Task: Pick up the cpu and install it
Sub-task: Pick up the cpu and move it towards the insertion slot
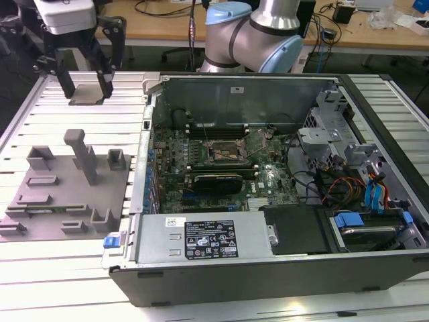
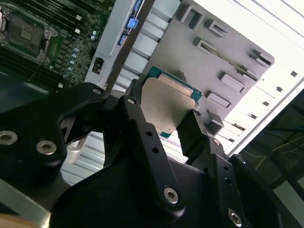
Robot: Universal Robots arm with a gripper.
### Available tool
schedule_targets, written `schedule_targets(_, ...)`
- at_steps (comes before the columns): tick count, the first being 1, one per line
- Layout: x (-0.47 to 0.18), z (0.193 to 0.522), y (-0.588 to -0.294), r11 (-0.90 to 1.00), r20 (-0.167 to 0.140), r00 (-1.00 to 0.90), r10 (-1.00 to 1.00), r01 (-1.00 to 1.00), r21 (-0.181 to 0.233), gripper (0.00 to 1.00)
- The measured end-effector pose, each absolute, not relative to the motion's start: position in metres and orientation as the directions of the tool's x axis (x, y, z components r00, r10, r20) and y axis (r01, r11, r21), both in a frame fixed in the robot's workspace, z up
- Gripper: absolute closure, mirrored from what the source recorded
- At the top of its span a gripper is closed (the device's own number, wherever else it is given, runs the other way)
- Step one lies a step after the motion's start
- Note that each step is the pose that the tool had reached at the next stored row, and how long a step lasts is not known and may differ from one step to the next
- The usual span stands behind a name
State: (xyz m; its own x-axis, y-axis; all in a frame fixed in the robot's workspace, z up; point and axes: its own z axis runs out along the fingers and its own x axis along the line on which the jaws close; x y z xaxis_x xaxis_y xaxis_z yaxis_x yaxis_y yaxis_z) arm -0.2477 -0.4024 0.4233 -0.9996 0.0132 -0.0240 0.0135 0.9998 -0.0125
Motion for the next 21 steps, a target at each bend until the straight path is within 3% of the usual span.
schedule_targets(21,-0.179,0.423,-0.403,1.0,-0.024,-1.0,0.013,0.013,-0.012,0.45)
